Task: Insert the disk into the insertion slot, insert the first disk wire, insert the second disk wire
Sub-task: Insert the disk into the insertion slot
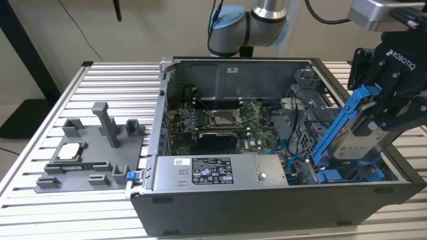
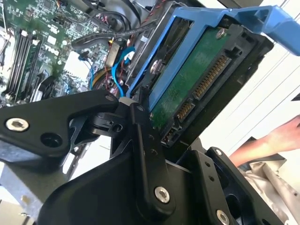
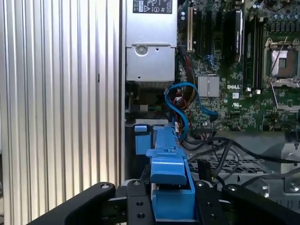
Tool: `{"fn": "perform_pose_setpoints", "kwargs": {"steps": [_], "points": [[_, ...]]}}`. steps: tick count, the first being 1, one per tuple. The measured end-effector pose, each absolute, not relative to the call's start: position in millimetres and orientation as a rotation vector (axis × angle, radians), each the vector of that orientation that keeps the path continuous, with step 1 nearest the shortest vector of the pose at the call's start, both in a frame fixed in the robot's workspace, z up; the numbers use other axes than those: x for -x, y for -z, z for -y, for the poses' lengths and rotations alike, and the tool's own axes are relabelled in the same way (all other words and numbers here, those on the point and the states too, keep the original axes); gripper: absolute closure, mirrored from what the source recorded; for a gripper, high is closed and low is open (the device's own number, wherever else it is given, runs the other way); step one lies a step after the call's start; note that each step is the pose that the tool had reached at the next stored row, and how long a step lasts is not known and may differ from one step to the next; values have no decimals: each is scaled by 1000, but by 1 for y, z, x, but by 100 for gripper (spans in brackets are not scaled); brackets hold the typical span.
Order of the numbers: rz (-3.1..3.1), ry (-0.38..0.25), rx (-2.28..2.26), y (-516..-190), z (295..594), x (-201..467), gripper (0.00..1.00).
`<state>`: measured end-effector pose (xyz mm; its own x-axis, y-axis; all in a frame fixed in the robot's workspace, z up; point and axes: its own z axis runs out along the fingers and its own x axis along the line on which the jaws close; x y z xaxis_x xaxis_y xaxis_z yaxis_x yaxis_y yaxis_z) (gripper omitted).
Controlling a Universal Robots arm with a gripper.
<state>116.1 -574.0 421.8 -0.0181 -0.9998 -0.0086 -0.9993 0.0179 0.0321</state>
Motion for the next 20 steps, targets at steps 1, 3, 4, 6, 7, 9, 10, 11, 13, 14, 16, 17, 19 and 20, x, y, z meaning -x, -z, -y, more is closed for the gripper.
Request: {"fn": "perform_pose_setpoints", "kwargs": {"steps": [1, 3, 4, 6, 7, 9, 10, 11, 13, 14, 16, 17, 19, 20], "points": [[2231, 48, -2191, -421, 574, -116, 100], [2235, 59, -2196, -419, 574, -116, 100], [2237, 64, -2198, -418, 574, -116, 100], [2239, 70, -2201, -417, 574, -118, 100], [2240, 70, -2201, -416, 574, -119, 100], [2239, 70, -2200, -415, 574, -120, 100], [2239, 70, -2200, -414, 574, -121, 100], [2240, 69, -2200, -414, 575, -121, 100], [2240, 70, -2200, -411, 575, -121, 100], [2240, 70, -2200, -411, 575, -121, 100], [2240, 70, -2200, -409, 576, -121, 100], [2240, 70, -2200, -409, 576, -121, 100], [2240, 70, -2200, -409, 576, -121, 100], [2240, 71, -2200, -409, 577, -121, 100]]}}
